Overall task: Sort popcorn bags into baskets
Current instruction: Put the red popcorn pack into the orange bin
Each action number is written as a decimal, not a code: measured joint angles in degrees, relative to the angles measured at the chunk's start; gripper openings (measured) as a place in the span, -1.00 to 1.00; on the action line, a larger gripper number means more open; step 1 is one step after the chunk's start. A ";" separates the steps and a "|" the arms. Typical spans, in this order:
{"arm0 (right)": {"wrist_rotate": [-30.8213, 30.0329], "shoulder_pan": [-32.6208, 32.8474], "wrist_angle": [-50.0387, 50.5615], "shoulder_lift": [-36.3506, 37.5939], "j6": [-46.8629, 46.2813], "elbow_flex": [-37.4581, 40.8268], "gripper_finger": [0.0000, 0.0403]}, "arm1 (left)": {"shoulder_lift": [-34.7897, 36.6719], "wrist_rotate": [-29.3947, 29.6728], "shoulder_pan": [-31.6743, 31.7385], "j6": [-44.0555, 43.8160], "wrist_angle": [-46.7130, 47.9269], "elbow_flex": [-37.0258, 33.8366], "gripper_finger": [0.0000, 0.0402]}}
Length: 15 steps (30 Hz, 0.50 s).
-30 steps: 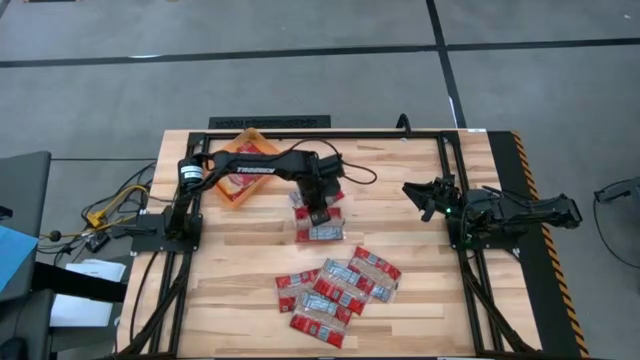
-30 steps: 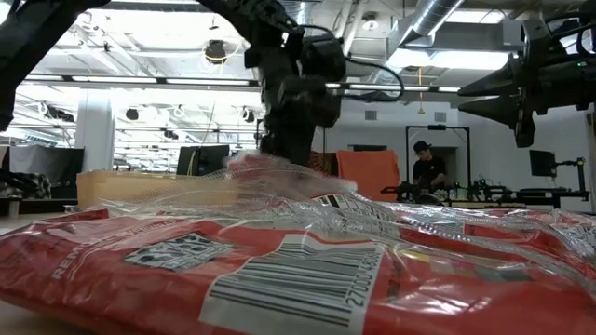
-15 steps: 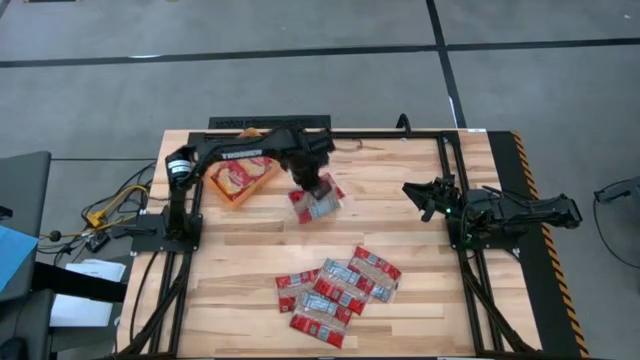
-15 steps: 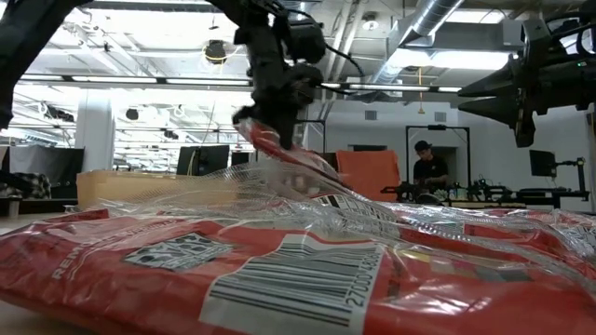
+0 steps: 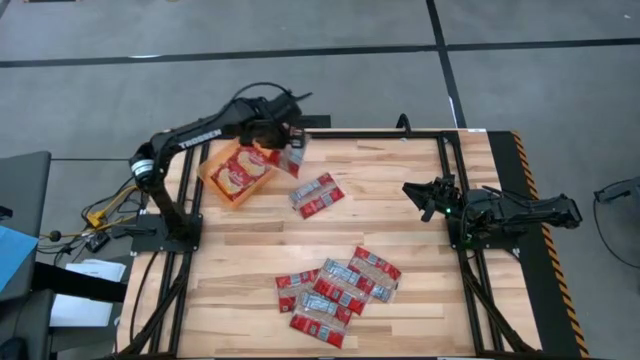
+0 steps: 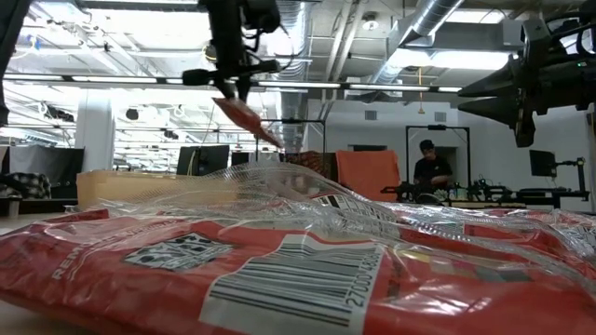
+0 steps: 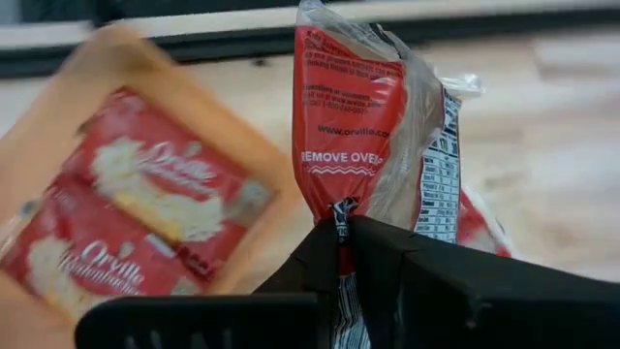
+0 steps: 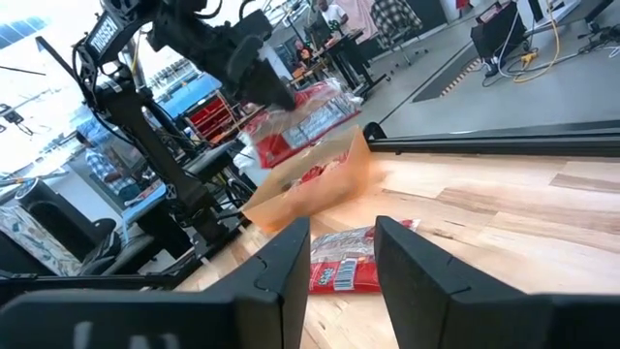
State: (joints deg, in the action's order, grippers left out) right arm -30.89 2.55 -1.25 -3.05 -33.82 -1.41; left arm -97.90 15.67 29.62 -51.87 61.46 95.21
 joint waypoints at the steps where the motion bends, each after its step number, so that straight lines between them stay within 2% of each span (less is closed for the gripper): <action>1: 0.00 0.00 0.01 0.00 0.01 0.00 -0.31 | 0.84 0.76 0.58 -1.67 0.02 -1.13 -0.97; 10: 0.00 -0.02 0.00 0.00 0.00 0.00 -0.33 | 9.44 2.57 5.34 -19.94 -1.43 -16.22 -0.96; 15: 0.00 -0.02 0.02 0.00 -0.03 0.00 -0.33 | 14.07 2.37 7.85 -27.62 -9.59 -25.86 -0.96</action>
State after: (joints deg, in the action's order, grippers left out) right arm -30.89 2.52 -1.23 -3.05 -33.85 -1.41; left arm -83.83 18.04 37.47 -79.49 51.88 69.35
